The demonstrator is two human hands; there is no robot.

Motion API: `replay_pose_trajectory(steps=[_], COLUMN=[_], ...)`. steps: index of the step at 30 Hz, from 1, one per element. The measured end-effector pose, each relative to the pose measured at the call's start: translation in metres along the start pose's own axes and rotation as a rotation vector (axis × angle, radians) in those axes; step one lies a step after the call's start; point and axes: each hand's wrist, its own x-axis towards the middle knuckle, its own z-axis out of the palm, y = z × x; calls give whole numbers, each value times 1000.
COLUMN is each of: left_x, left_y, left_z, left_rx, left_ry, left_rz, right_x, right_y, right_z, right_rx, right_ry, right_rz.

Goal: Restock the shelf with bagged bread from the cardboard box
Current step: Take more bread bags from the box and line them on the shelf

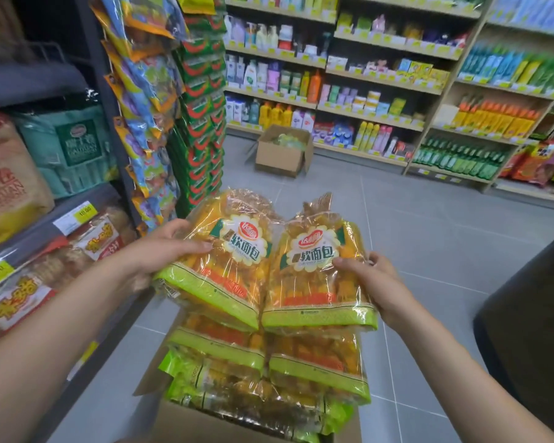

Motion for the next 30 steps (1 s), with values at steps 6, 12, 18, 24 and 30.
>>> replay_pose_trajectory(steps=[6,12,18,24,30], left_x=[-30,-77,-150,-245,-346], left_y=[46,69,77,73,61], left_z=[-34,-89,-157,-215,-238], left_rx=[-134,-174,-110,-73,-62], left_ry=[251,532,773,990,1155], left_rz=[248,429,530,556,572], right_x=[-1,14,11,-20,-63], right_y=[-67,-122,-171,-209,-223], right_z=[37,100,182,274,360], right_rx=[50,143,232,336,405], right_ry=[-14,-119,-326,-571,-843], right_rz=[-232,-376,-492,-540,-513])
